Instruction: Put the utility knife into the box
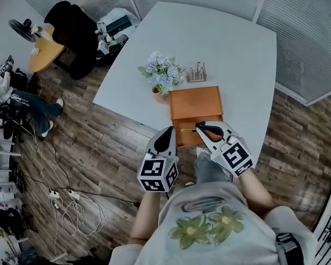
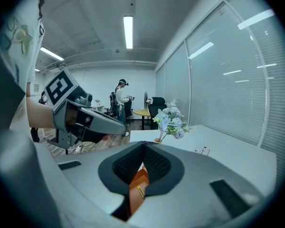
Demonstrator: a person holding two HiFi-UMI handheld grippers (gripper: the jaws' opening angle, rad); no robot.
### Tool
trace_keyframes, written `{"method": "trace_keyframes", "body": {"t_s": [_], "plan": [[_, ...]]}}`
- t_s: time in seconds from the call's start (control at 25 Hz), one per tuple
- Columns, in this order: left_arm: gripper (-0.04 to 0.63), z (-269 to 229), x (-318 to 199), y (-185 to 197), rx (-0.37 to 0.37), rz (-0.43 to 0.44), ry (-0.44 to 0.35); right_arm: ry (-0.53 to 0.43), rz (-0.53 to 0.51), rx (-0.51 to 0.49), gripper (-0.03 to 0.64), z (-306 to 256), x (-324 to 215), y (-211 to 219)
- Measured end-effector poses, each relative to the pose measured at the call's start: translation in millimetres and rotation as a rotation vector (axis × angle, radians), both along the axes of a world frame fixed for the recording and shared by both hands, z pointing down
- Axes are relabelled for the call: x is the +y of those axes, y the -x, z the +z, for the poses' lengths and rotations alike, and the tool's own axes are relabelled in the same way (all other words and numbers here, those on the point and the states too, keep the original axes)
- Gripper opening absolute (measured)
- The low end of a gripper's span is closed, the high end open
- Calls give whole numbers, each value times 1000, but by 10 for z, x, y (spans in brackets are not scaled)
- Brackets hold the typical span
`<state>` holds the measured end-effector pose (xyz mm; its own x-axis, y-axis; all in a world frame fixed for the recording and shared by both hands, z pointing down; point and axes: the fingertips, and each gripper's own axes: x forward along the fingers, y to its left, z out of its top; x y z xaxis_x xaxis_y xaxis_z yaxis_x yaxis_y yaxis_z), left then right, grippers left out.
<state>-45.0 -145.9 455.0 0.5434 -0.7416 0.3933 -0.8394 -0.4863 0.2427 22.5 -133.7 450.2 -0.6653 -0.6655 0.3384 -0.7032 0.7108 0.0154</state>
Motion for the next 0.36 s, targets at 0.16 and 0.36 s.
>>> {"method": "trace_keyframes", "body": {"t_s": [0.16, 0.36], "plan": [[2, 12, -14, 3, -2, 0, 1, 0, 0, 8, 2, 23, -11, -8], [1, 43, -59, -3, -5, -1, 3, 1, -2, 13, 3, 56, -55, -22]]}}
